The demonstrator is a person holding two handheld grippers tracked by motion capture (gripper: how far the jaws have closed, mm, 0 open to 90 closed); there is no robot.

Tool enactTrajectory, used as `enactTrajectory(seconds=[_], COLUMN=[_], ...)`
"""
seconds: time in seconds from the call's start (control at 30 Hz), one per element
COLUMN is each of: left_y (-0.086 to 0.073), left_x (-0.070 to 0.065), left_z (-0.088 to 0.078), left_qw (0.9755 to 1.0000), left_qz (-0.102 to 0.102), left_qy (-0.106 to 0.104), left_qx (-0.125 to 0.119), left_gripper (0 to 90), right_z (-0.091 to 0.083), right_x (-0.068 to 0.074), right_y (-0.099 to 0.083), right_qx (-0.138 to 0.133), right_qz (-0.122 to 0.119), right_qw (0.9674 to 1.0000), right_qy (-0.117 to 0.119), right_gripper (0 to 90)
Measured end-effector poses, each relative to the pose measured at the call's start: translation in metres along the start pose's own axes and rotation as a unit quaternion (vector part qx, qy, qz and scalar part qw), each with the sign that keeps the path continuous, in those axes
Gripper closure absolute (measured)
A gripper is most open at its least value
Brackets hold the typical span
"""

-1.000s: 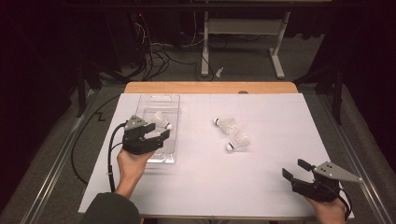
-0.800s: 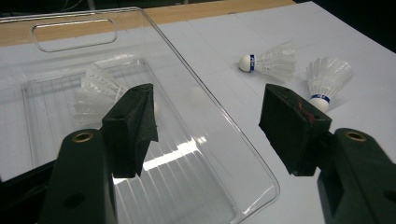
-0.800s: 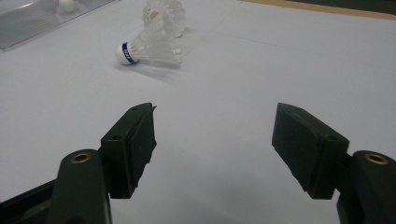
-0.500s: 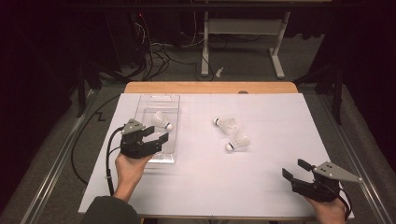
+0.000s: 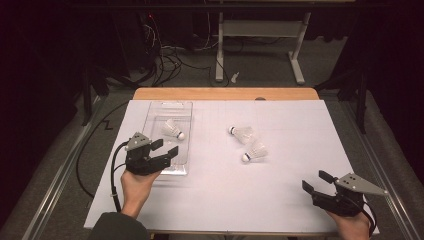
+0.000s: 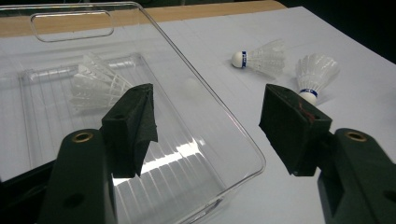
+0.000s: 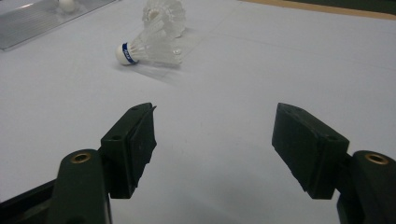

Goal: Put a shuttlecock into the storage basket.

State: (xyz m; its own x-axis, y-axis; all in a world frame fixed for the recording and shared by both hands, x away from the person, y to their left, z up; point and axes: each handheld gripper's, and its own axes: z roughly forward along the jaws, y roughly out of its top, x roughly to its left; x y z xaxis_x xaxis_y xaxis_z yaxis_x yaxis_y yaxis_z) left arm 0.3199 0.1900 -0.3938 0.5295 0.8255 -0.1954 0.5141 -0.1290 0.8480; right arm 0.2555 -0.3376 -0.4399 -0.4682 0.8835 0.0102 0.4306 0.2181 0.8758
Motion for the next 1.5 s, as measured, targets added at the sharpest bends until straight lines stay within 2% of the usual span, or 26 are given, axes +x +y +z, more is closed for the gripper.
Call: enactTrajectory(seconds=[0.43, 0.77, 0.93, 1.17, 1.5], left_y=[-0.011, -0.021, -0.023, -0.026, -0.026], left_x=[-0.001, -0.004, -0.009, -0.017, -0.026], left_z=[-0.012, -0.010, -0.010, -0.010, -0.008], left_qw=[1.0000, 1.0000, 0.9999, 0.9997, 0.9991], left_qz=[0.002, 0.006, 0.011, 0.022, 0.026], left_qy=[0.001, 0.002, -0.002, -0.012, -0.031], left_qx=[-0.010, -0.001, -0.003, -0.008, -0.012], left_gripper=[35.7, 35.4, 35.4, 35.3, 35.3], right_z=[0.000, 0.000, -0.001, 0.001, 0.000], right_x=[-0.001, 0.001, -0.002, 0.001, 0.001], right_y=[0.000, 0.000, 0.000, 0.000, 0.001], right_qx=[-0.001, 0.000, -0.003, -0.001, -0.003], right_qz=[0.003, -0.001, 0.006, -0.001, -0.003], right_qw=[1.0000, 1.0000, 1.0000, 1.0000, 1.0000], right_qy=[-0.001, 0.001, 0.000, 0.002, 0.003], right_gripper=[30.5, 30.4, 30.4, 30.4, 30.4])
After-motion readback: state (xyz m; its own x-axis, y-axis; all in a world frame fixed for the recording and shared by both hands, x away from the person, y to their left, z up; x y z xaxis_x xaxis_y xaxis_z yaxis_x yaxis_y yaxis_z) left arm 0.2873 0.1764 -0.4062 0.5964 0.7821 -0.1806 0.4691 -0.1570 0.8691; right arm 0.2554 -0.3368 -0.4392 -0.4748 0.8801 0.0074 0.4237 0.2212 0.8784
